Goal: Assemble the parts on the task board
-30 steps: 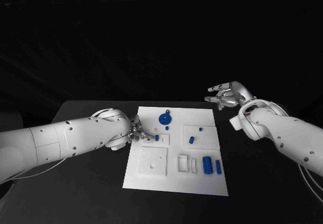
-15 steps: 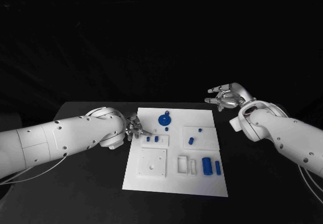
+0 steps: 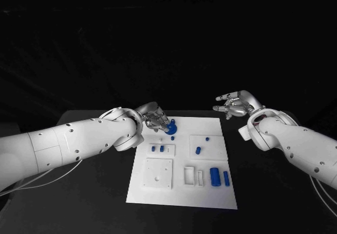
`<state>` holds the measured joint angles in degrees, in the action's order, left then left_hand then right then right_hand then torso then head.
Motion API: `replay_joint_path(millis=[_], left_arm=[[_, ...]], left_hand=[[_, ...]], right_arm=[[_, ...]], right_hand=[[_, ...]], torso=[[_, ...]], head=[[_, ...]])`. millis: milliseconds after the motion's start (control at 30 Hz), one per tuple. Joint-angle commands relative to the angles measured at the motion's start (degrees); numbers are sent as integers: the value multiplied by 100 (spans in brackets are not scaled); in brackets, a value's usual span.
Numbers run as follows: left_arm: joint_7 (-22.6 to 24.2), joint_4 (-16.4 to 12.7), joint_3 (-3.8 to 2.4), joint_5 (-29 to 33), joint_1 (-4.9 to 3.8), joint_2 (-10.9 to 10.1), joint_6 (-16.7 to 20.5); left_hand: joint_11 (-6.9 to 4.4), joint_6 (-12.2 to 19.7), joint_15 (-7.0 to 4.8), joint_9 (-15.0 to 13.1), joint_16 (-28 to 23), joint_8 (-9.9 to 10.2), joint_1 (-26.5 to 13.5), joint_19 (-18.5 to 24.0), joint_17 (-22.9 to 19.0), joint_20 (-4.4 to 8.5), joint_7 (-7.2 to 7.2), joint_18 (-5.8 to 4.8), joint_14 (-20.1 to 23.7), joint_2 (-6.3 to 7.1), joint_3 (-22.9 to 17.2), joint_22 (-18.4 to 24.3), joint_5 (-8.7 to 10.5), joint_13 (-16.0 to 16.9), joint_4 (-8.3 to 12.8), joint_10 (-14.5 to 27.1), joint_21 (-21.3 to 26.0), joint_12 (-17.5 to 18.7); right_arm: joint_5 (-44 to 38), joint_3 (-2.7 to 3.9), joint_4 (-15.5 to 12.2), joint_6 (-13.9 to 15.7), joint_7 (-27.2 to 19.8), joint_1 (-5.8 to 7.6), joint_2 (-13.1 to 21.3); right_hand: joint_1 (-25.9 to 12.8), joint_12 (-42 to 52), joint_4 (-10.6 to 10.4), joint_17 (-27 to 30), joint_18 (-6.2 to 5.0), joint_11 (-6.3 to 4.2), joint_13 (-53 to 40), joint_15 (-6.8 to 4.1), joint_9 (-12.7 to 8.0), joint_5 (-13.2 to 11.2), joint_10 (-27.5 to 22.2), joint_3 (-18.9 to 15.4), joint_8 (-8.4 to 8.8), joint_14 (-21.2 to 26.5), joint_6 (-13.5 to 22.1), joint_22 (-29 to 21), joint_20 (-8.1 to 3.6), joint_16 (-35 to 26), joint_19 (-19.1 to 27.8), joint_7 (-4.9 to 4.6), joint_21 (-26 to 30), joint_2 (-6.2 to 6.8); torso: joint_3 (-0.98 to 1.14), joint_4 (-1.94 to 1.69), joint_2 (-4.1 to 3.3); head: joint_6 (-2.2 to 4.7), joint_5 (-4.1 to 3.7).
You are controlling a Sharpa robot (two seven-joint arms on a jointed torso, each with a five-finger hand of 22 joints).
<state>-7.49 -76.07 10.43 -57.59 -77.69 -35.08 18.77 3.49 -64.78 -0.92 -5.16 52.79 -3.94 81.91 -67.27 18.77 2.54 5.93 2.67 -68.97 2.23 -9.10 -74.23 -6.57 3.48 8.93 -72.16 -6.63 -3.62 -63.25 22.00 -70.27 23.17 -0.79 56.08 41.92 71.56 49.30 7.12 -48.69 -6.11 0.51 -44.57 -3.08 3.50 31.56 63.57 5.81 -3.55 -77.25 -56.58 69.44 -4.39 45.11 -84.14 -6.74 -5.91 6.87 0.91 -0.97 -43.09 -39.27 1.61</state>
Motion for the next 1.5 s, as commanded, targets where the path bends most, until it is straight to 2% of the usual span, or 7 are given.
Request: replay_joint_path(millis=[33, 267, 467, 633, 800, 1033, 1500], left_arm=[[857, 170, 56, -932, -6, 156, 408], [1047, 580, 242, -1872, 16, 523, 407], [1042, 871, 304, -2494, 107, 760, 140], [994, 987, 317, -2769, 164, 867, -79], [973, 1068, 322, -2888, 218, 937, -182], [914, 1104, 324, -2977, 253, 967, -367], [878, 1318, 324, -3095, 327, 1034, -413]], left_hand=[[25, 88, 12, 57, -12, 30, -86, -91, 16, -55, -85, 115, -103, 86, 92, 60, 277, -6, -21, 121, 23, 21], [40, 82, -6, 127, 62, 26, -63, -326, 113, -53, -92, 159, -315, 160, 175, 170, 275, -7, -36, 220, 85, 23], [101, 101, -2, 135, 214, 35, -86, -411, 225, -53, -81, 170, -401, 240, 220, 87, 242, -8, -41, 539, 52, 27], [143, 189, -4, 134, 512, 29, -6, -498, 344, -59, -64, 194, -406, 358, 292, -22, 235, -6, -233, 880, -6, 25], [120, 220, -38, 137, 725, 32, 53, -557, 385, -30, -67, 201, -461, 364, 267, -168, 201, -9, -329, 826, -104, 30], [82, 223, -37, 138, 883, 32, -11, -529, 386, -29, -32, 221, -462, 319, 155, -186, 146, -10, -301, 540, -267, 31], [81, 168, -38, 141, 969, 34, -26, -428, 356, -22, -22, 247, -477, 264, -118, -192, 130, -11, -161, 514, -549, 31]], right_arm=[[31, 3, 2, -9, -91, -3, -17], [39, 3, -6, -8, -103, -3, -43], [41, 3, -30, -16, -107, -2, -48], [42, 3, -54, -20, -106, -2, -46], [42, 3, -79, -20, -106, -2, -40], [41, 3, -95, -23, -104, -2, -35], [41, 3, -128, -29, -103, -2, -28]], right_hand=[[-38, -29, 2, 69, -13, -1, 72, -10, 6, 21, -24, 34, 2, 18, -37, -97, 19, -9, -162, -3, 57, -8], [-49, -5, 14, 118, -6, 1, 125, -7, 8, 25, -44, 44, 0, 48, -66, -155, 20, 17, -162, -2, 71, -6], [-49, -5, 14, 118, -6, 1, 125, -7, 8, 25, -44, 44, 0, 48, -66, -155, 20, 17, -162, -2, 71, -6], [-53, 3, 14, 129, -6, 2, 134, -7, 8, 27, -48, 44, 0, 50, -70, -166, 20, 26, -163, -2, 70, -9], [-57, 14, 14, 142, -7, 2, 145, -7, 9, 29, -53, 44, -1, 51, -74, -178, 20, 36, -164, -2, 69, -11], [-57, 14, 14, 142, -7, 2, 145, -7, 9, 29, -53, 44, -1, 51, -74, -178, 20, 36, -164, -2, 69, -11], [-57, 14, 14, 142, -7, 2, 145, -7, 9, 29, -53, 44, -1, 51, -74, -178, 20, 36, -164, -2, 69, -11]], torso=[[13, -8, 4], [4, 9, -14], [0, 4, -27], [-8, 10, -40], [-14, 21, -67], [-13, 16, -51], [-13, 16, -52]], head=[[40, -13], [75, -17], [81, -39], [83, -52], [93, -47], [66, -56], [62, -65]])
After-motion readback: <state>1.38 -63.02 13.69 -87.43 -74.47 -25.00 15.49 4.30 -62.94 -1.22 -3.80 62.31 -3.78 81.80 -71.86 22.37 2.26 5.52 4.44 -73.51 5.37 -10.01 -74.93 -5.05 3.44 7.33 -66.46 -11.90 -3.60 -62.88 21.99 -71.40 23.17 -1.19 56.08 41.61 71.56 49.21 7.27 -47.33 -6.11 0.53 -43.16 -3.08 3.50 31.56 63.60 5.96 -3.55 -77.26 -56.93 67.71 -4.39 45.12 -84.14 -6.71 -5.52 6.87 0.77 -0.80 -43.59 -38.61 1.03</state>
